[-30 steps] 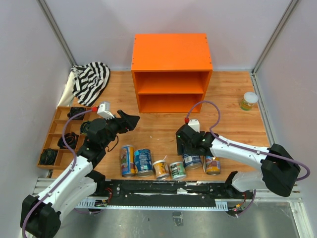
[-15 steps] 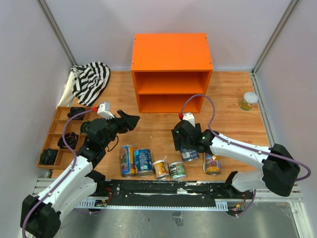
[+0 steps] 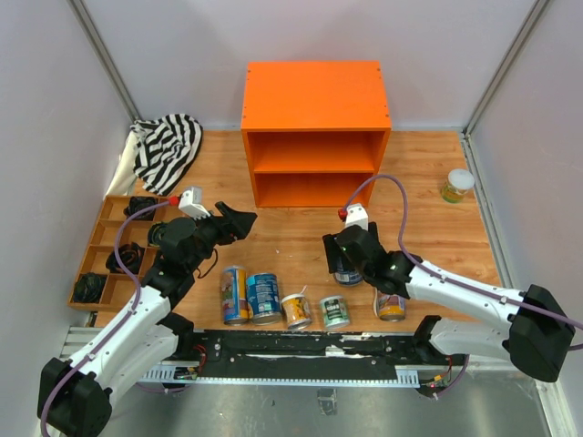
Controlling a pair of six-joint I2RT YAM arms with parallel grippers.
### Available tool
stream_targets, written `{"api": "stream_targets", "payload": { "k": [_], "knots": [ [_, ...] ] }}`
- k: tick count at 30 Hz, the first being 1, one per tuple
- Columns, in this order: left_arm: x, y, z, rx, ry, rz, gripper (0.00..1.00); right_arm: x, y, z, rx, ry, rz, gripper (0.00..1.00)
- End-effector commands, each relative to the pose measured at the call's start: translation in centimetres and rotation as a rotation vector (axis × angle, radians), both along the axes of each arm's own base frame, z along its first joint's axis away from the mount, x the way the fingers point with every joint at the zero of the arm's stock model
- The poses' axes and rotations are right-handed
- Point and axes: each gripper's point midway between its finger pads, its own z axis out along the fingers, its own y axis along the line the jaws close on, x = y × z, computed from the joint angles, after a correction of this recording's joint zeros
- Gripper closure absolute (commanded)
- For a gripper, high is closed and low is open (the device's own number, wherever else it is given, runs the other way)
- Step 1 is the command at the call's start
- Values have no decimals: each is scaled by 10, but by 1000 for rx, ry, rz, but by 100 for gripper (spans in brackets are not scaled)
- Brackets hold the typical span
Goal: Place and organize the canned foods onto the counter
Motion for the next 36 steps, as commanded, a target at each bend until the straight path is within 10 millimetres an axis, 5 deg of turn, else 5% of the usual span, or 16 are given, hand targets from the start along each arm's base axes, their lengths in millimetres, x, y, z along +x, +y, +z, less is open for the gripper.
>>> {"api": "stream_targets", "payload": {
  "k": [1, 9, 21, 36],
  "knots": [
    [0, 0, 7, -3, -18, 1, 18, 23, 10, 39, 67, -177, -9, 99],
    [-1, 1, 4, -4, -14, 7, 18, 26, 8, 44, 69, -237, 2, 99],
    [-3, 3, 0, -13, -11, 14, 18, 26, 2, 99, 115, -363, 32, 99],
    [-6, 4, 7, -28, -27, 16, 18, 1, 2, 163, 211, -521, 170, 99]
  ]
}}
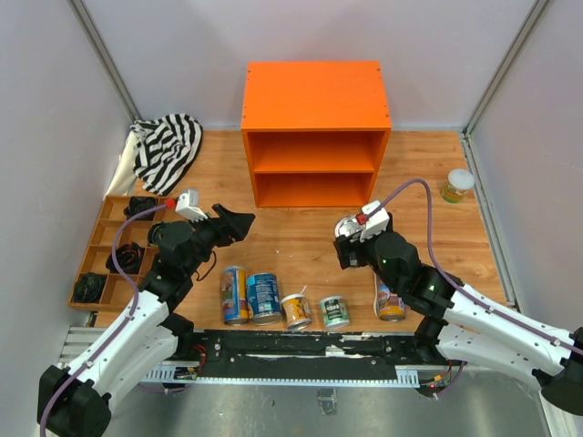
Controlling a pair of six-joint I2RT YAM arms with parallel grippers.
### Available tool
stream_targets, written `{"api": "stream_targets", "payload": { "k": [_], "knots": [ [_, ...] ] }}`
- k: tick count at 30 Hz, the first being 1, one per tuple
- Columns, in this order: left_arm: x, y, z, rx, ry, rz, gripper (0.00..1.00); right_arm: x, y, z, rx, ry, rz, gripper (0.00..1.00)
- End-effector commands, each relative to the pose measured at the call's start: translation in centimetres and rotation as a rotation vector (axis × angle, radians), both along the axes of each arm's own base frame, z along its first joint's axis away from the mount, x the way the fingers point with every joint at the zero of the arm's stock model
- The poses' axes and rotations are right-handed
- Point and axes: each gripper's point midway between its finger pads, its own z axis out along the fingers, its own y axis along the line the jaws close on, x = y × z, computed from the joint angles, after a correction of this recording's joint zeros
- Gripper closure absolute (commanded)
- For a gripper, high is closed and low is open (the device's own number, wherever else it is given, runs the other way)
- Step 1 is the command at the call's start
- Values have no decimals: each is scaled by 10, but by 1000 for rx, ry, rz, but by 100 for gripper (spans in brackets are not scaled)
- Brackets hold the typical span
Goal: Place and organize the canned foods onto the counter
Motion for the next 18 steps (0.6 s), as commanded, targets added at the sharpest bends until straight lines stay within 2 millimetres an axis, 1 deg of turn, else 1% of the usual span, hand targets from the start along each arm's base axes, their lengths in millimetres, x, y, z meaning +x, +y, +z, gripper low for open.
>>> {"api": "stream_targets", "payload": {
  "k": [1, 9, 11, 12, 16, 18],
  "knots": [
    [-1, 0, 3, -11, -10, 3, 18, 1, 11, 79, 134, -159, 34, 99],
    [-2, 1, 4, -11, -10, 4, 18, 3, 15, 155, 145, -245, 55, 99],
    [-2, 0, 5, -13, -10, 3, 18, 5, 17, 177, 154, -272, 53, 99],
    [-2, 0, 5, -13, -11, 3, 18, 6, 18, 192, 171, -291, 49, 99],
    [-2, 0, 7, -12, -12, 2, 18, 15, 26, 229, 172, -332, 42, 99],
    [-2, 0, 7, -12, -12, 0, 18, 20, 30, 244, 163, -347, 33, 99]
  ]
}}
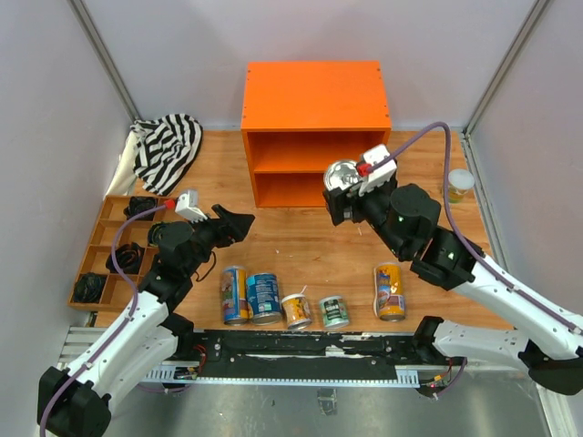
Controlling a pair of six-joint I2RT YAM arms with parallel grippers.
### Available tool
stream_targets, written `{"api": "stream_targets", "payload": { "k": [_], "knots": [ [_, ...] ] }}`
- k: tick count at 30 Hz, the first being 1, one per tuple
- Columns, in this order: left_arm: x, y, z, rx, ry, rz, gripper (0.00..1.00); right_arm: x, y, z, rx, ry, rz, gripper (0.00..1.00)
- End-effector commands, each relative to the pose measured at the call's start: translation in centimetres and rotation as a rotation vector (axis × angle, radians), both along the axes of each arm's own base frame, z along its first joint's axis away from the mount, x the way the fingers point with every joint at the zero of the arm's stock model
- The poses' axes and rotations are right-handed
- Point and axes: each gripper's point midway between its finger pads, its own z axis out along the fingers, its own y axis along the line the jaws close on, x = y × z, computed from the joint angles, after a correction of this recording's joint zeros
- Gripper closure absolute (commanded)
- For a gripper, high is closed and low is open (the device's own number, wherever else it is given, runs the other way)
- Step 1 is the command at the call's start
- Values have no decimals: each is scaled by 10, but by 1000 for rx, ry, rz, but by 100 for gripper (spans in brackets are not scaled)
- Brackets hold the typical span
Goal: Place and organize the canned foods onto the counter
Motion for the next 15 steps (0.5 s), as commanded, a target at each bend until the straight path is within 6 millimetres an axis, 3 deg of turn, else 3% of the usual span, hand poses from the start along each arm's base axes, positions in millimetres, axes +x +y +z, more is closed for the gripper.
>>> {"api": "stream_targets", "payload": {
  "k": [1, 11, 15],
  "knots": [
    [-1, -1, 8, -9, -20, -2, 18, 7, 1, 87, 118, -161, -30, 99],
    [-3, -1, 13, -5, -29, -12, 18, 42, -2, 159, 153, -241, -69, 99],
    [-4, -2, 15, -4, -31, -18, 18, 63, -7, 175, 165, -245, -92, 99]
  ]
}}
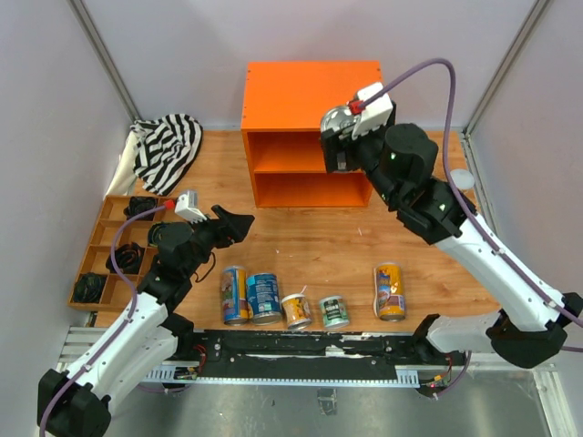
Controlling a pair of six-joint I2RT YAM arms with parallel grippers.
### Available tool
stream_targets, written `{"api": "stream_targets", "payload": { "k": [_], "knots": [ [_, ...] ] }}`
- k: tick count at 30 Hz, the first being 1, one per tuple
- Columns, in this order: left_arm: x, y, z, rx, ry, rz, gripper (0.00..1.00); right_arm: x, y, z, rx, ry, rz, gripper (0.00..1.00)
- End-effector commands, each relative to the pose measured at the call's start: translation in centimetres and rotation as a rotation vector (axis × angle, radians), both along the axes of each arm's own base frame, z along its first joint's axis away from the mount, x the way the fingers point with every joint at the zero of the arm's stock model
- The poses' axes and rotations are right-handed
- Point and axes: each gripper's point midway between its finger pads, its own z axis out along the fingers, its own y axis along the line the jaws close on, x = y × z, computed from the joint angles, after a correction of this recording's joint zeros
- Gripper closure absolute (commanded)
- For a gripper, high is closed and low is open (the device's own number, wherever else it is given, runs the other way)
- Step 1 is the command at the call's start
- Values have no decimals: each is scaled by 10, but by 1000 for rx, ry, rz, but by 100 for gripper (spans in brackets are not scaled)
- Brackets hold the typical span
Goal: Place and organize the canned foods onto the counter
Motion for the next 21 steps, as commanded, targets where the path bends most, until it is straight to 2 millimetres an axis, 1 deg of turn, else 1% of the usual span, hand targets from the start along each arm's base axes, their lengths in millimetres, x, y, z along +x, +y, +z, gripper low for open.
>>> {"api": "stream_targets", "payload": {
  "k": [1, 7, 13, 14, 15, 21],
  "knots": [
    [-1, -3, 16, -7, -36, -19, 18, 11, -26, 89, 179, -169, -27, 99],
    [-3, -3, 19, 1, -40, -22, 18, 51, -48, 104, 225, -172, -89, 99],
    [-3, -2, 25, 5, -46, -25, 18, 89, -57, 116, 238, -181, -115, 99],
    [-3, -3, 25, 6, -48, -26, 18, 95, -59, 123, 250, -189, -118, 99],
    [-3, -3, 26, 6, -49, -26, 18, 101, -61, 125, 254, -189, -123, 99],
    [-1, -6, 24, 6, -44, -38, 18, 144, -69, 118, 285, -156, -148, 99]
  ]
}}
